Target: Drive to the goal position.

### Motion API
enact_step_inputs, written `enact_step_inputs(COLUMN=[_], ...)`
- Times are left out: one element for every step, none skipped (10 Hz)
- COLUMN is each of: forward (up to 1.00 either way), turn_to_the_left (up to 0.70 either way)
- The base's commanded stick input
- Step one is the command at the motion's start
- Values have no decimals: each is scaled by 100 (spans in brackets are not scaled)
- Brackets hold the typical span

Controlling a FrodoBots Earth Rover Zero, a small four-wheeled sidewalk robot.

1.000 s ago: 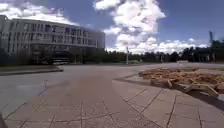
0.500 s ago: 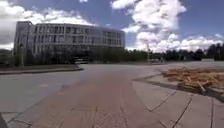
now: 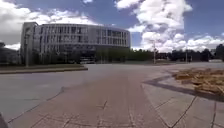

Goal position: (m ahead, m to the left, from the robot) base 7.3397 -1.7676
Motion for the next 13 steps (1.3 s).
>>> enact_step_inputs(forward=[70,70,70,70,70,70,70,70,70,70,70,70,70], turn_to_the_left=[0,0,0,0,0,0,0,0,0,0,0,0,0])
